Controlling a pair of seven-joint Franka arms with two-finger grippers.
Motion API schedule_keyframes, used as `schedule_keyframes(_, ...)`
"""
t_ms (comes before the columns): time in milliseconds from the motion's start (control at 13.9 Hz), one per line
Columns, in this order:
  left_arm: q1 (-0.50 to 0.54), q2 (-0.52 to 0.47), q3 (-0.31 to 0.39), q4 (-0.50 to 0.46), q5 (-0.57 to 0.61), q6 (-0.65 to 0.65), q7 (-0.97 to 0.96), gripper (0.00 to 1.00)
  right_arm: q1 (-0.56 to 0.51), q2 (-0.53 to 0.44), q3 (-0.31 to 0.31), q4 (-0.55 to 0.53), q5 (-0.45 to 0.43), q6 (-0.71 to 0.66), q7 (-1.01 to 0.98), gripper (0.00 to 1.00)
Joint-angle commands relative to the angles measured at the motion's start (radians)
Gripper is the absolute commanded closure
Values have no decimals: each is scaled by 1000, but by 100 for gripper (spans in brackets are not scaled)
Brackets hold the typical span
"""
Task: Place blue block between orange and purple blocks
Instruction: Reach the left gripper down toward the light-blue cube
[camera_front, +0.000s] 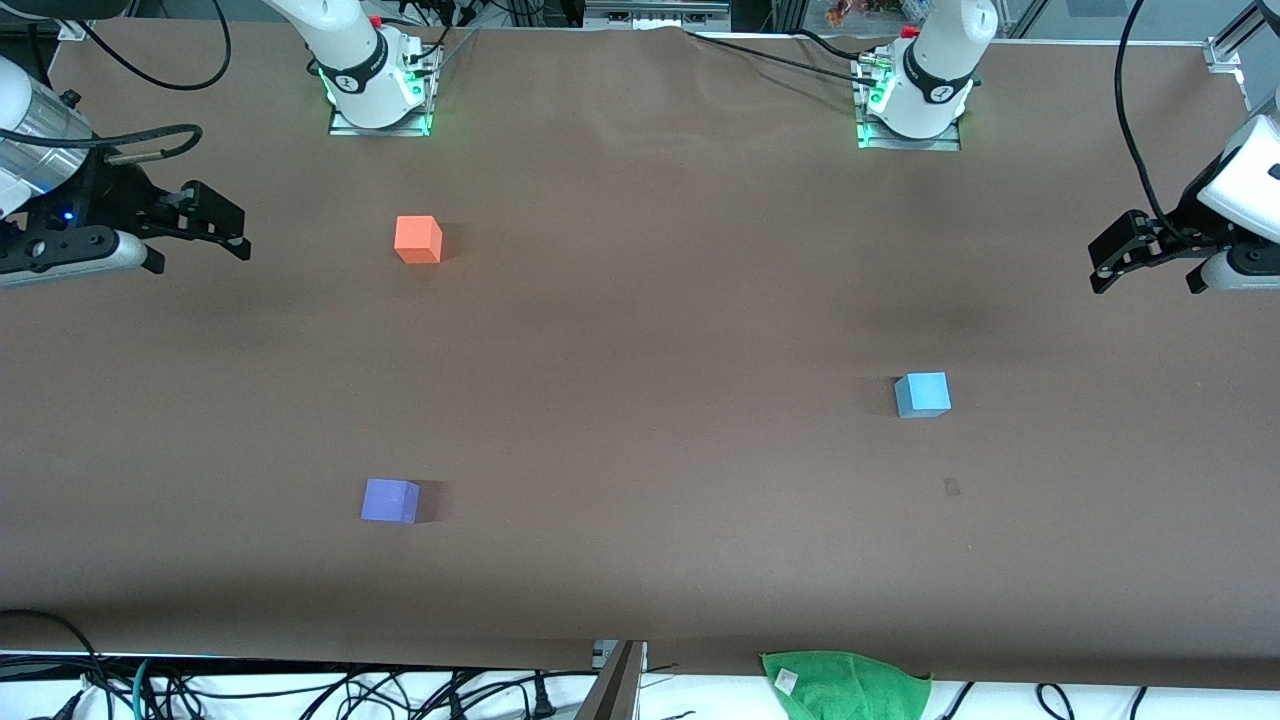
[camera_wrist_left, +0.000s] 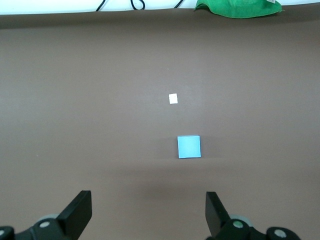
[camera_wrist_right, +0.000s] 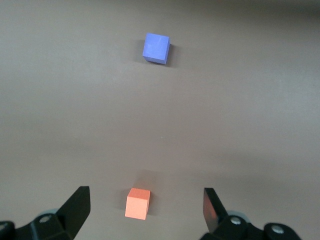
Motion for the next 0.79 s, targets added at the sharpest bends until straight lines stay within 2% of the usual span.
schedule_keyframes(0, 0, 16, 1, 41, 2, -25, 4, 0, 24, -2, 7, 7, -40, -17, 4, 0)
schedule_keyframes(287, -5, 24, 1, 44, 0, -25, -4, 0, 24, -3, 7, 7, -37, -64, 100, 0)
schedule_keyframes(718, -10, 28, -1, 41, 0, -23, -8, 0, 24, -3, 5, 7, -35, -70, 97, 0)
